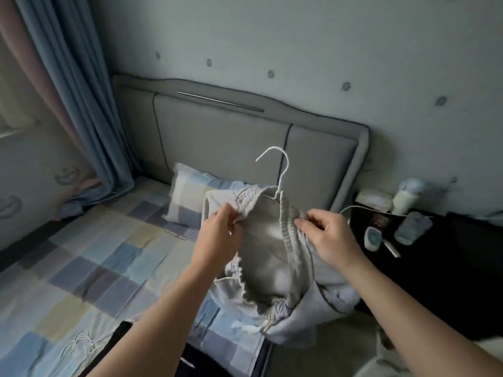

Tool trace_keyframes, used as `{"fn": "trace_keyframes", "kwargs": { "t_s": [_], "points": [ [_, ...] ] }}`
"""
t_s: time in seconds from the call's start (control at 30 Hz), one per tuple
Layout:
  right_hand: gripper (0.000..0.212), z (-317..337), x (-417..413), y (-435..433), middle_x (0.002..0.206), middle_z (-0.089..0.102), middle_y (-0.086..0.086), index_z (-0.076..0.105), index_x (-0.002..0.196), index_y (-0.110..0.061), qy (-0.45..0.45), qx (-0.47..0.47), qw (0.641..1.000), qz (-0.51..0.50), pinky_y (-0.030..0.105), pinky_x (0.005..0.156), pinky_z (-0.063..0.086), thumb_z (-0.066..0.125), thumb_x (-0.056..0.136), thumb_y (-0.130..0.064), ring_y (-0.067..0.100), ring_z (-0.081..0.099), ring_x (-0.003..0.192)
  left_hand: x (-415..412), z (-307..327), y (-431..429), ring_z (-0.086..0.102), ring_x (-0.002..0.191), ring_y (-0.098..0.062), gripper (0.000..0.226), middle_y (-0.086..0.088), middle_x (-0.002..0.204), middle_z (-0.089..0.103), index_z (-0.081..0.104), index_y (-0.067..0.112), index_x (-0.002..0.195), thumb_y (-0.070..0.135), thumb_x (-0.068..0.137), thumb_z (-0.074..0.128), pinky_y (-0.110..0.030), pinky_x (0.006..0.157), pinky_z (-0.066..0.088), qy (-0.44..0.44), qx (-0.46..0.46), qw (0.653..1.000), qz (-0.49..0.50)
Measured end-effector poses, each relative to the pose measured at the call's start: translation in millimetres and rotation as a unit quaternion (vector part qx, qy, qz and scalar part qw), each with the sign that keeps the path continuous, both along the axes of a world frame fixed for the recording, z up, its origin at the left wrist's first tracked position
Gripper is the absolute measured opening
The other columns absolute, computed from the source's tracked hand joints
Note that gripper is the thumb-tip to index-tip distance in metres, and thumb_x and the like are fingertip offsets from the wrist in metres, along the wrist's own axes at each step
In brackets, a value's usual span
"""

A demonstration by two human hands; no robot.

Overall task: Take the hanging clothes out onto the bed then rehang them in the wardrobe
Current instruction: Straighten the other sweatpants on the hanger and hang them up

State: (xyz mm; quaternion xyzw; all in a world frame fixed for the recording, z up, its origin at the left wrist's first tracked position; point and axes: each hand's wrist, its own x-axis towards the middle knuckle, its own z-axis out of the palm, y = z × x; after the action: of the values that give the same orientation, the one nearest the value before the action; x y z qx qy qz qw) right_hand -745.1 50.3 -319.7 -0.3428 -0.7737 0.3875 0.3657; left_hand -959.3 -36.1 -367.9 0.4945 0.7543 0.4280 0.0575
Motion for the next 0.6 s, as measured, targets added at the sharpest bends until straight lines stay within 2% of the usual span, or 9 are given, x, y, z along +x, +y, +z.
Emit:
{"fn": "trace_keyframes", "kwargs": {
  "t_s": [0.07, 0.13, 0.17, 0.23, 0.3, 0.37, 0.47, 0.6],
  "points": [
    [0.042, 1.5, 37.2, -3.7, 0.047, 0.035, -0.008, 0.044, 0.055, -0.006, -0.002, 0.018, 0.998, -0.057, 0.024, 0.049, 0.028, 0.067, 0.09, -0.012, 0.004, 0.032, 0.048, 36.9, 3.2, 11.7, 0.053, 0.07, -0.026, 0.008, -0.003, 0.074, 0.058, 0.05, 0.013, 0.083, 0.013, 0.08, 0.058, -0.04, 0.065, 0.045, 0.024, -0.006, 0.997, -0.071],
    [0.042, 3.2, 79.4, -6.9, 0.046, 0.035, -0.009, 0.045, 0.055, -0.007, 0.001, 0.024, 0.993, -0.112, 0.019, 0.048, 0.027, 0.066, 0.091, -0.011, 0.003, 0.033, 0.047, 82.6, 4.4, 18.7, 0.049, 0.065, -0.024, 0.014, 0.001, 0.066, 0.052, 0.045, 0.014, 0.077, 0.013, 0.081, 0.059, -0.041, 0.068, 0.04, 0.042, -0.005, 0.987, -0.156],
    [0.042, 4.3, 101.2, -9.2, 0.045, 0.036, -0.009, 0.045, 0.055, -0.006, 0.002, 0.023, 0.99, -0.14, 0.018, 0.048, 0.026, 0.066, 0.091, -0.012, 0.003, 0.033, 0.047, 107.3, 4.5, 19.7, 0.045, 0.063, -0.021, 0.017, 0.003, 0.064, 0.048, 0.042, 0.016, 0.075, 0.014, 0.08, 0.058, -0.04, 0.064, 0.038, 0.044, -0.004, 0.978, -0.205],
    [0.045, 5.6, 147.0, -16.6, 0.043, 0.036, -0.01, 0.042, 0.054, -0.01, 0.009, 0.017, 0.982, -0.19, 0.016, 0.047, 0.025, 0.066, 0.091, -0.013, 0.002, 0.033, 0.045, 161.3, 4.3, 18.9, 0.036, 0.061, -0.014, 0.02, 0.005, 0.064, 0.043, 0.037, 0.018, 0.074, 0.016, 0.078, 0.056, -0.034, 0.055, 0.031, 0.048, -0.004, 0.95, -0.309],
    [0.047, 4.4, 192.9, -28.7, 0.041, 0.035, -0.011, 0.038, 0.054, -0.015, 0.013, 0.005, 0.971, -0.237, 0.015, 0.044, 0.024, 0.065, 0.092, -0.013, 0.001, 0.031, 0.042, 216.6, 4.7, 16.4, 0.036, 0.062, -0.014, 0.02, 0.005, 0.066, 0.041, 0.036, 0.019, 0.074, 0.018, 0.078, 0.056, -0.027, 0.053, 0.028, 0.053, -0.006, 0.914, -0.401],
    [0.046, 1.9, 241.6, -45.3, 0.042, 0.033, -0.011, 0.039, 0.054, -0.011, 0.016, -0.005, 0.958, -0.286, 0.016, 0.044, 0.024, 0.066, 0.092, -0.014, 0.002, 0.03, 0.043, 268.2, 5.7, 15.0, 0.037, 0.062, -0.014, 0.02, 0.006, 0.066, 0.04, 0.034, 0.02, 0.074, 0.02, 0.079, 0.054, -0.03, 0.055, 0.034, 0.046, -0.007, 0.888, -0.458],
    [0.045, 1.4, 322.1, -76.8, 0.05, 0.033, -0.004, 0.042, 0.06, 0.004, 0.045, -0.022, 0.937, -0.347, 0.019, 0.046, 0.024, 0.068, 0.09, -0.017, 0.004, 0.03, 0.047, 337.2, 4.6, 14.7, 0.041, 0.064, -0.013, 0.02, 0.009, 0.069, 0.043, 0.037, 0.028, 0.079, 0.018, 0.082, 0.053, -0.04, 0.059, 0.042, 0.053, -0.011, 0.869, -0.492],
    [0.037, 4.4, 426.9, -133.8, 0.05, 0.039, -0.004, 0.056, 0.064, -0.001, 0.057, -0.053, 0.911, -0.405, 0.019, 0.046, 0.026, 0.068, 0.09, -0.024, 0.004, 0.035, 0.046, 432.4, 3.0, 3.9, 0.056, 0.076, -0.012, 0.008, 0.009, 0.085, 0.058, 0.052, 0.027, 0.097, 0.025, 0.09, 0.056, -0.037, 0.07, 0.05, 0.051, -0.02, 0.829, -0.557]
  ]
}}
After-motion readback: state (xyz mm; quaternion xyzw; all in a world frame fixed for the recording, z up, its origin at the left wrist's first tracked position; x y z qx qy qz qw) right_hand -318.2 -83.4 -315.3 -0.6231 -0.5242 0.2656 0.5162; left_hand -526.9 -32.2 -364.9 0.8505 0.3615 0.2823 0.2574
